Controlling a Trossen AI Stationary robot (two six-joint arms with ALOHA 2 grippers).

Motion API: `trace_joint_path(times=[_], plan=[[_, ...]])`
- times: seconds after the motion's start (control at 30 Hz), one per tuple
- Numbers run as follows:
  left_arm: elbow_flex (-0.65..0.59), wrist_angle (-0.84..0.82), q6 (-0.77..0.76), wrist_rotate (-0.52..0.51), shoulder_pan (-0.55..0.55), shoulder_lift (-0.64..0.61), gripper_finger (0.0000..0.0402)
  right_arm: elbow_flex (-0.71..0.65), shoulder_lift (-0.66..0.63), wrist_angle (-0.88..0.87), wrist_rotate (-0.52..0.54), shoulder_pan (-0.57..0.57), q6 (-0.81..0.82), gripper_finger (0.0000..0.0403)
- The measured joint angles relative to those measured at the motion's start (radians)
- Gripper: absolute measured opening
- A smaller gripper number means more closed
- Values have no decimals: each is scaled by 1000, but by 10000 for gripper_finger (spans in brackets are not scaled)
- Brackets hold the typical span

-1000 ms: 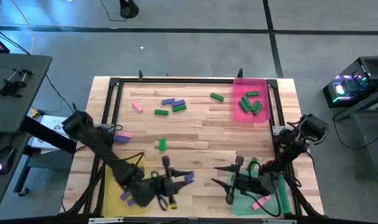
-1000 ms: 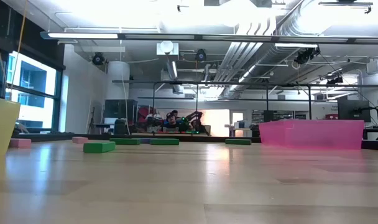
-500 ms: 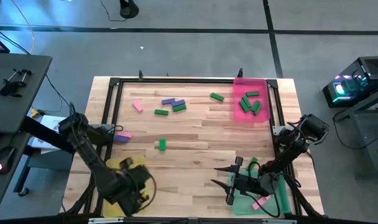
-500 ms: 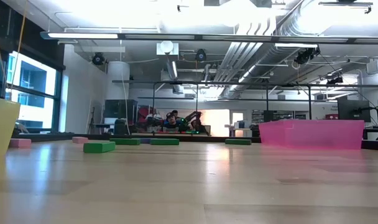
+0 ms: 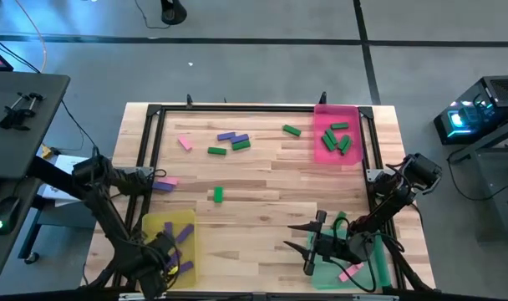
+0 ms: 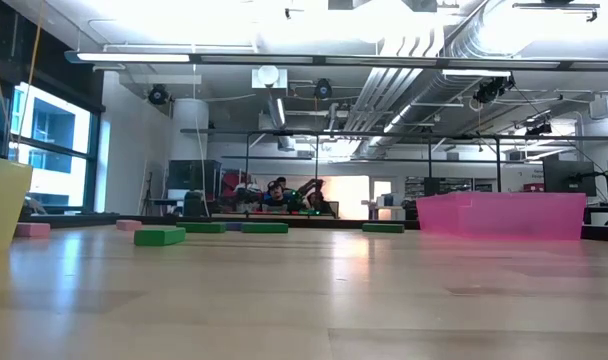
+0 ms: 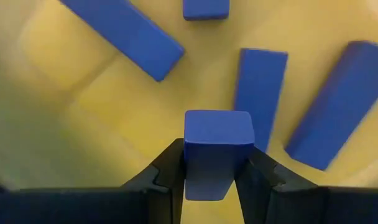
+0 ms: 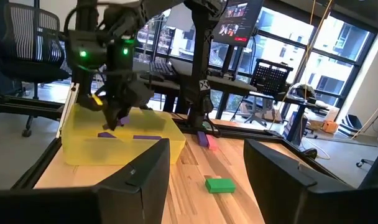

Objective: Sort blocks
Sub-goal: Put the blue block into the yellow bin, then put the green block into the pink bin

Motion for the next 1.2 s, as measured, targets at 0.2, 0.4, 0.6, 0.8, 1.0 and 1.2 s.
trace_joint_path(times=[0.2, 0.4, 0.6, 0.8, 1.0, 1.2], plan=[[-66, 74, 38, 4, 23, 0, 97, 0, 0, 0, -2, 0, 0, 190], [-69, -56, -18, 95, 36, 0, 138, 0, 0, 0, -5, -2, -2, 190], [-69, -70, -21, 98, 36, -12, 191, 0, 0, -4, -5, -7, -1, 190], [-69, -70, 9, 96, 36, -75, 223, 0, 0, -3, -5, -7, -1, 190], [-64, -71, -50, 22, 36, -198, 224, 0, 0, -4, -4, -7, -3, 190], [-15, -64, 60, -296, 36, -276, 223, 0, 0, -4, -4, -7, -3, 190]])
